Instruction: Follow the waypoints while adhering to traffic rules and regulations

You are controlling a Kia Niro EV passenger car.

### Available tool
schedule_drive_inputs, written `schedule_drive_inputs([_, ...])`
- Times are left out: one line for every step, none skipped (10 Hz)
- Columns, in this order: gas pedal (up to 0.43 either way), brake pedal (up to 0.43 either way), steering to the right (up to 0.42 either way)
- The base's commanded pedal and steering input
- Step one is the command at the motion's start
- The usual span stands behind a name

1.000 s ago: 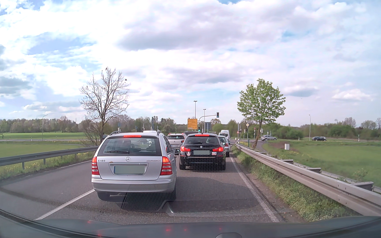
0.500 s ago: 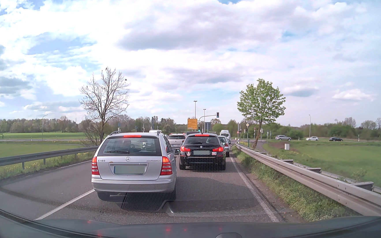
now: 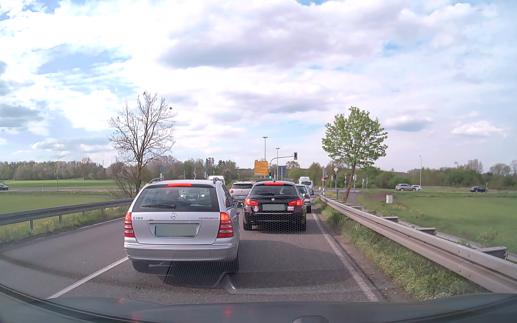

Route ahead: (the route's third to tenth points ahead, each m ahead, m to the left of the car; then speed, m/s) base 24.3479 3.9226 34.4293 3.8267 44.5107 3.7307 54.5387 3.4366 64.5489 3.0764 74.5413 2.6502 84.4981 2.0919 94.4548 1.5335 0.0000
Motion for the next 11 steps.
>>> schedule_drive_inputs([0.000,0.128,-0.010])
schedule_drive_inputs([0.000,0.122,-0.010])
schedule_drive_inputs([0.000,0.122,-0.010])
schedule_drive_inputs([0.000,0.085,-0.010])
schedule_drive_inputs([0.000,0.073,-0.010])
schedule_drive_inputs([0.000,0.067,-0.010])
schedule_drive_inputs([0.000,0.067,-0.010])
schedule_drive_inputs([0.000,0.067,-0.010])
schedule_drive_inputs([0.000,0.073,-0.010])
schedule_drive_inputs([0.000,0.067,-0.010])
schedule_drive_inputs([0.000,0.073,-0.010])
